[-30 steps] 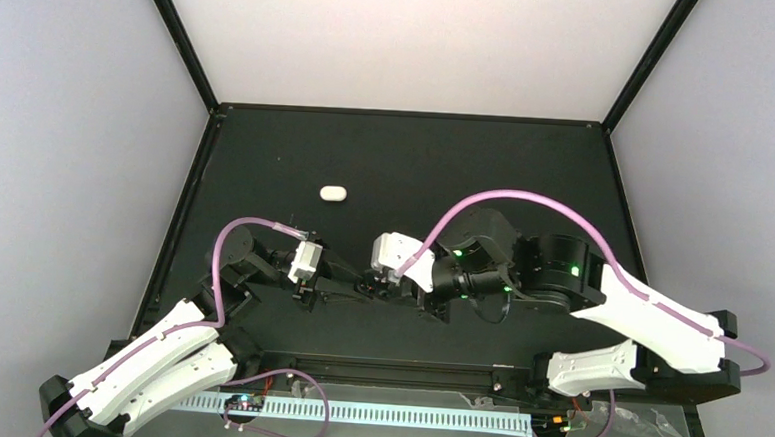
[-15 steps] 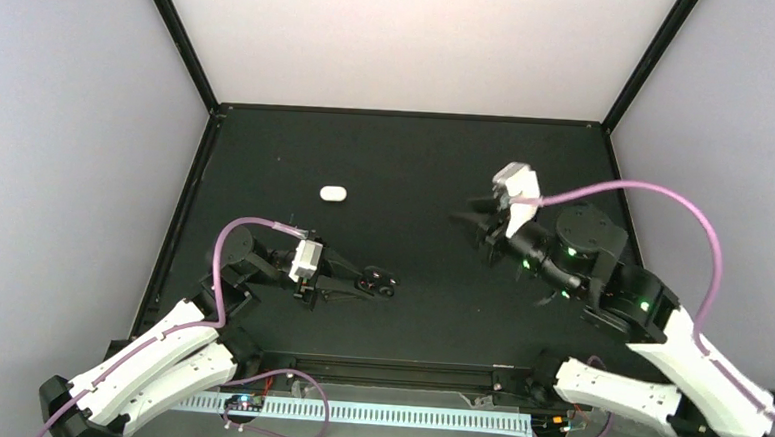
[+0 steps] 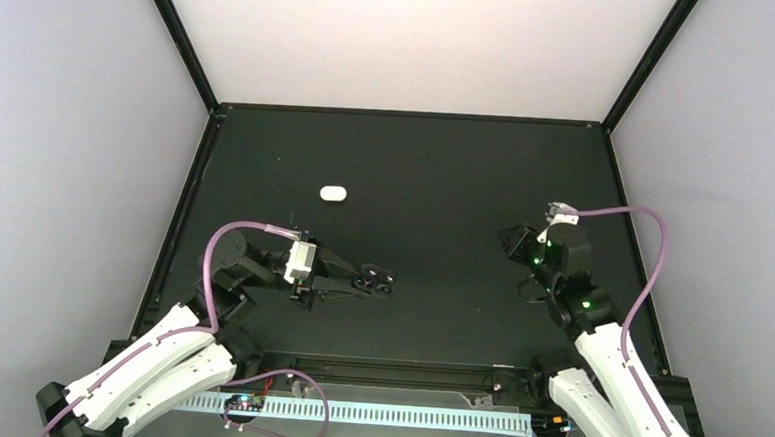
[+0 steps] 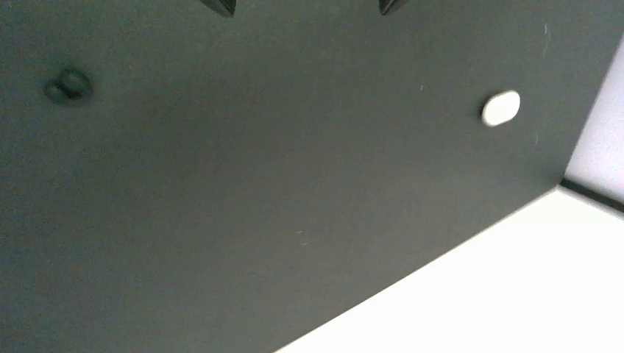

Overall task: Insert the wireless bluetooth earbuds into the charging case
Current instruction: Place the earbud in the charging case, then pick up the earbud from the center of the board.

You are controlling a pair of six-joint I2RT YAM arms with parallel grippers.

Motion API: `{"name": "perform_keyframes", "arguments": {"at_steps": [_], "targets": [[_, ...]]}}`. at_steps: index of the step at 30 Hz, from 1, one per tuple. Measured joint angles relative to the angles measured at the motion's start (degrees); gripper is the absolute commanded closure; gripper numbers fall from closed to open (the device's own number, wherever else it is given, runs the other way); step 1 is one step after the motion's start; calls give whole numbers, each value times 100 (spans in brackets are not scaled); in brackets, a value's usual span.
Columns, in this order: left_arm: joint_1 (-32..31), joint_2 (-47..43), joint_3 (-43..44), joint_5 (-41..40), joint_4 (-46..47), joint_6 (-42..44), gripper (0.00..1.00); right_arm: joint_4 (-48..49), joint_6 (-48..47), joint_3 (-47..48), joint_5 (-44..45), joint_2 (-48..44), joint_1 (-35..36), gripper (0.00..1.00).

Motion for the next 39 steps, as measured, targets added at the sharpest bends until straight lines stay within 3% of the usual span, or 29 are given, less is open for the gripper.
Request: {"name": "perform_keyframes", "arguments": {"at_steps": [6, 15, 24, 39], "targets": [[0, -74, 0, -94, -15, 0, 98, 358, 533, -688, -4, -114, -826, 43], [-7, -201, 4, -140, -20, 2, 98, 704, 1082, -1228, 70, 555, -1565, 34], [-31, -258, 20, -188, -20, 0, 99, 1320, 1484, -1211, 343, 2011, -2068, 39], [-33, -262, 20, -225, -20, 0, 98, 1856, 1449, -310, 466, 3805, -2168, 43]]}}
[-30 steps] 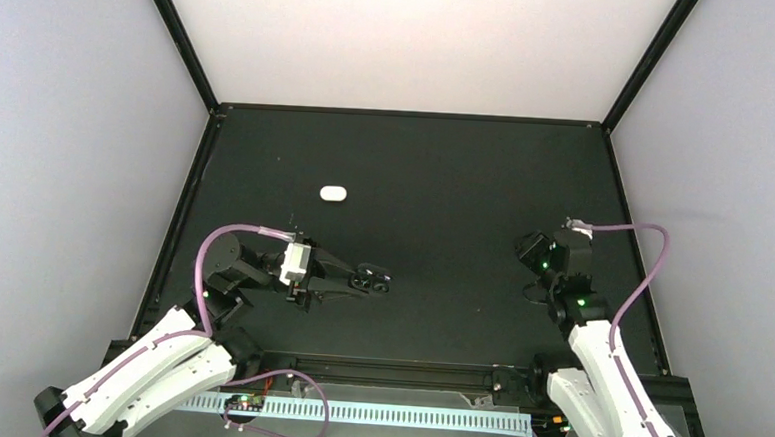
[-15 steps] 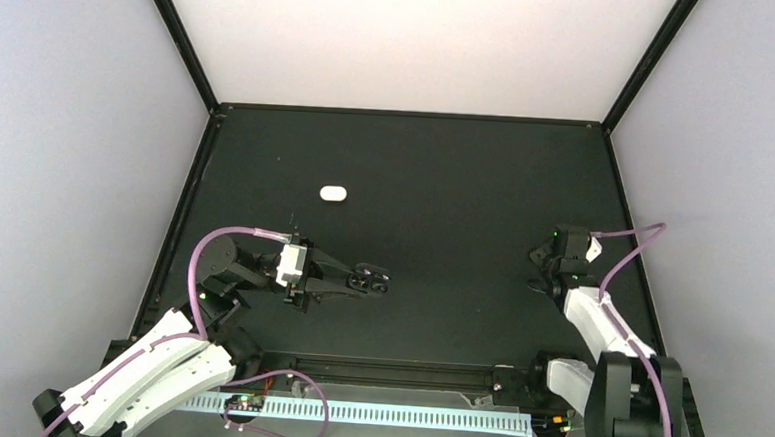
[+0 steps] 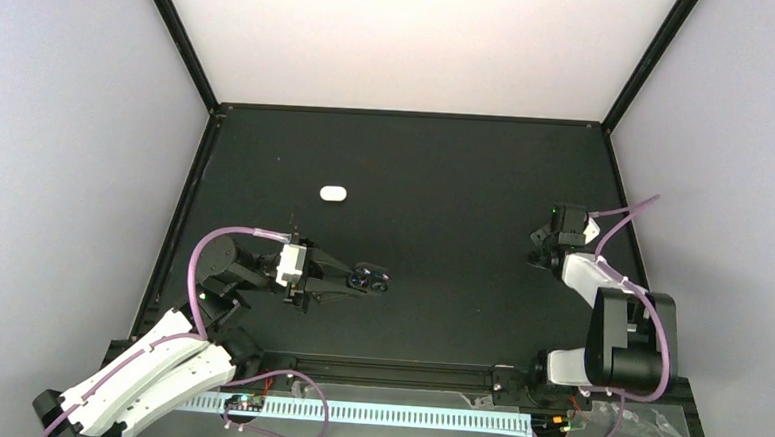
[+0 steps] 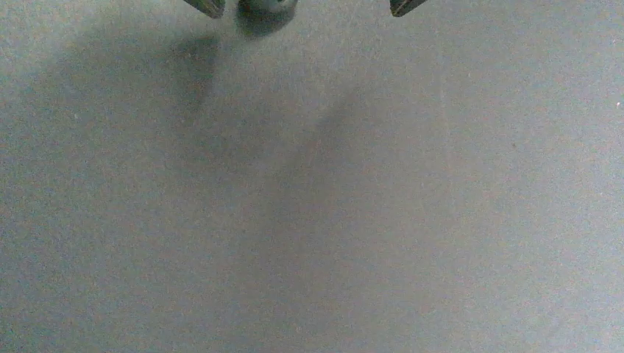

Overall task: Insert the wireless bluetooth earbuds into the charging case
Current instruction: Pick up the earbud from the center of the board.

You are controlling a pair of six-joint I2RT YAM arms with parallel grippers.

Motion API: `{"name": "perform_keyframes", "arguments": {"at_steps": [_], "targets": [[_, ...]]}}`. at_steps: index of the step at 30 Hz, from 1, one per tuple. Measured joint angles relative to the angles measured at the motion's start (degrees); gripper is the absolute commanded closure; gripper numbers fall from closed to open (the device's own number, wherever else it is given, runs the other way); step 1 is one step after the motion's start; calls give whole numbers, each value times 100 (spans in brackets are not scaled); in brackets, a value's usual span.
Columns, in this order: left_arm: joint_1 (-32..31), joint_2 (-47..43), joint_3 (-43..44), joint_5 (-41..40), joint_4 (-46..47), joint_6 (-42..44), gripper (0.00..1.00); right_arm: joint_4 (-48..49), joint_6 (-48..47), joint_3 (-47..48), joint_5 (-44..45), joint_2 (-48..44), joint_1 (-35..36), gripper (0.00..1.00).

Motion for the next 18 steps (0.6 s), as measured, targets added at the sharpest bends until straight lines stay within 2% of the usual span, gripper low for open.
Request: {"name": "perform_keyframes", "arguments": {"at_steps": [10, 18], "targets": [[0, -48, 2, -26, -7, 4, 98, -39, -190, 382, -323, 673, -133, 54], [0, -48, 2, -46, -7, 4, 98, -4, -308, 417, -761, 741, -142, 62]]}}
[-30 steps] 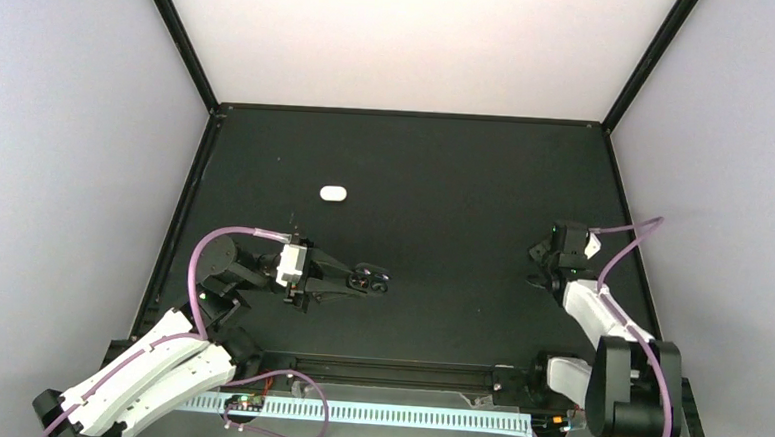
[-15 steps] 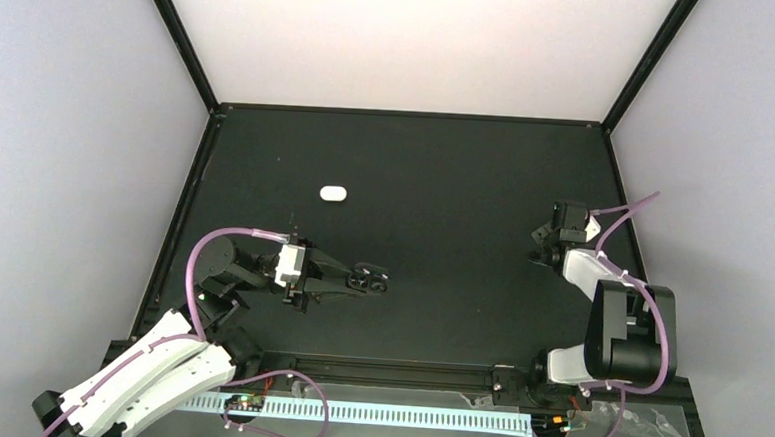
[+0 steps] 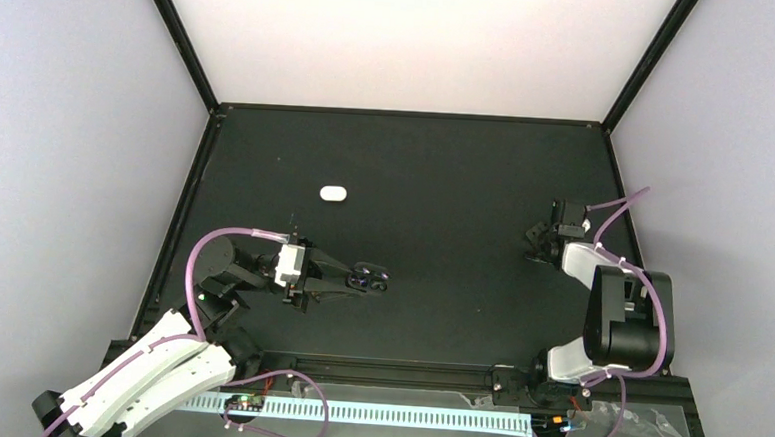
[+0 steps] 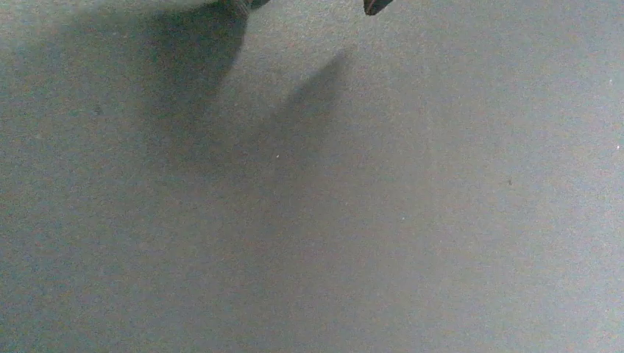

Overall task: Insert the wireless bluetooth earbuds into the charging case
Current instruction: Pick up the earbud from the center of the board.

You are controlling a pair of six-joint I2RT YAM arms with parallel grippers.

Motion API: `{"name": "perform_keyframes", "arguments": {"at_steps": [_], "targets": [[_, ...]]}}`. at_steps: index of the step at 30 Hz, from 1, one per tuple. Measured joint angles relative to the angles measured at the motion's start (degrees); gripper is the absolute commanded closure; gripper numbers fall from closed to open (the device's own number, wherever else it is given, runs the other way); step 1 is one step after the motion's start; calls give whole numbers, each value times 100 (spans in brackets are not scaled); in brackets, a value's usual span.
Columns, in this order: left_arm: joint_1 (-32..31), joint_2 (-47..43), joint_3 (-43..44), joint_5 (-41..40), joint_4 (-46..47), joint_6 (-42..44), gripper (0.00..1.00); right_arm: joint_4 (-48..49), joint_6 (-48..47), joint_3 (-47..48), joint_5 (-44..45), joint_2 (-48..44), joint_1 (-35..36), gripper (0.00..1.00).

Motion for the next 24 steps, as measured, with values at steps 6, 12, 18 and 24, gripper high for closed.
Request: {"name": "perform_keyframes", "arguments": {"at_steps": [6, 12, 18, 24], "targets": [[0, 0, 0, -4, 0, -2, 98, 92, -216, 4, -260, 76, 59, 67], [0, 2, 0, -4, 0, -2, 99, -7, -435, 4, -492, 46, 369, 66], [-4, 2, 0, -4, 0, -2, 98, -369, -640, -50, -560, -205, 426, 56], [-4, 4, 0, -4, 0, -2, 98, -758, -953, -44, -278, -728, 428, 51]]}}
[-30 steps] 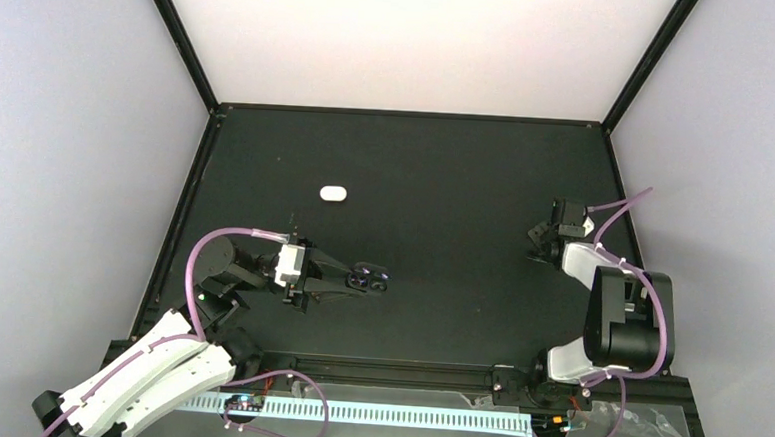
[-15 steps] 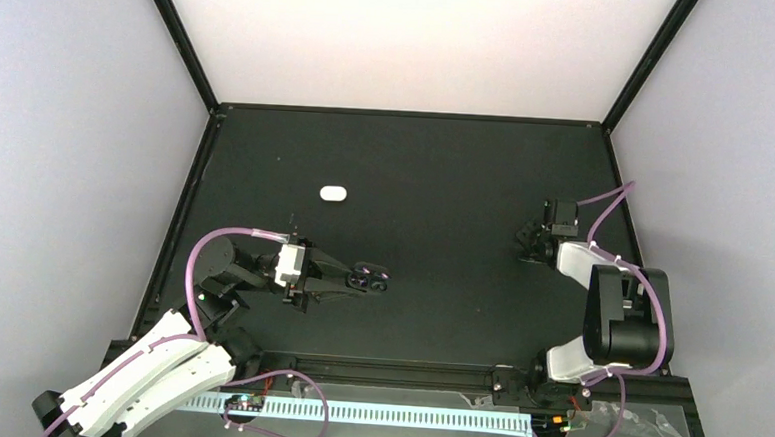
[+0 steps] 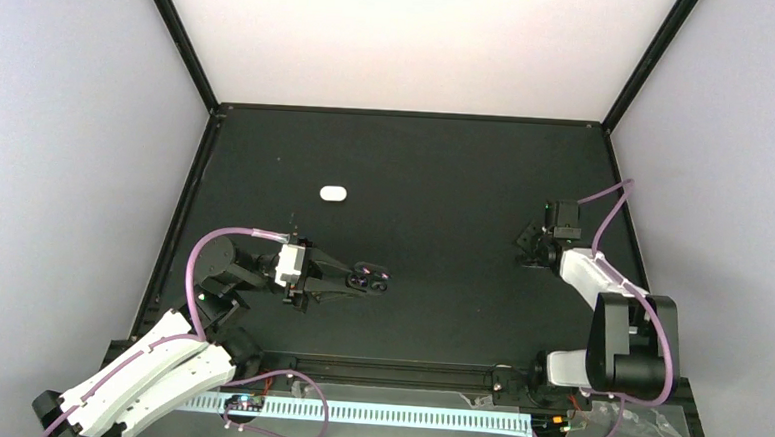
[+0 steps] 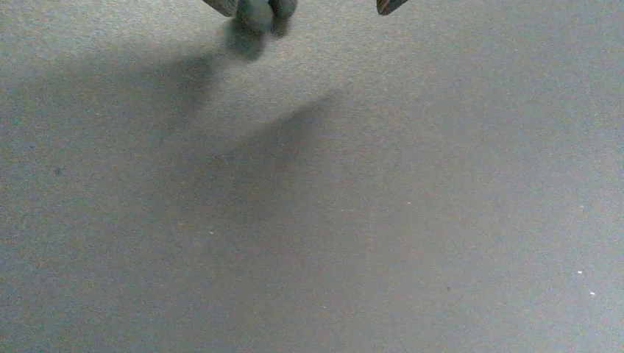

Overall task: Insert the wireless bluetooth earbuds into the charging case
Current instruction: Pick up the earbud from the center of the board.

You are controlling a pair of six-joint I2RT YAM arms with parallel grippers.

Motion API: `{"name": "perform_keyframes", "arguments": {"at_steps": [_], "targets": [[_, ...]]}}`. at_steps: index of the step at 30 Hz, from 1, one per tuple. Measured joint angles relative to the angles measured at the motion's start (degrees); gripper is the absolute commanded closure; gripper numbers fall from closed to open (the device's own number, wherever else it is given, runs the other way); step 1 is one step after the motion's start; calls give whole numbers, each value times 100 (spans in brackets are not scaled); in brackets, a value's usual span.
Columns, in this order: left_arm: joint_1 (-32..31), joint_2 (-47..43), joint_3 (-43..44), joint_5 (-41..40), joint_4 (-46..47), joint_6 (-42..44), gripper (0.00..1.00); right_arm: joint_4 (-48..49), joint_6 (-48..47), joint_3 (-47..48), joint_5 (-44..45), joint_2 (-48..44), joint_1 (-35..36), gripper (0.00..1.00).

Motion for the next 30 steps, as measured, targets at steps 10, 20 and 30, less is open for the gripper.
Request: {"name": "perform_keyframes", "arguments": {"at_steps": [10, 20, 30], "targets": [[-48, 0, 0, -2, 0, 0, 98, -107, -90, 190, 127, 483, 0, 50], [-63, 0, 0, -2, 0, 0, 98, 105, 92, 197, -299, 629, 17, 50], [-63, 11, 0, -2, 2, 0, 98, 256, 326, -201, -531, 262, 470, 49]]}}
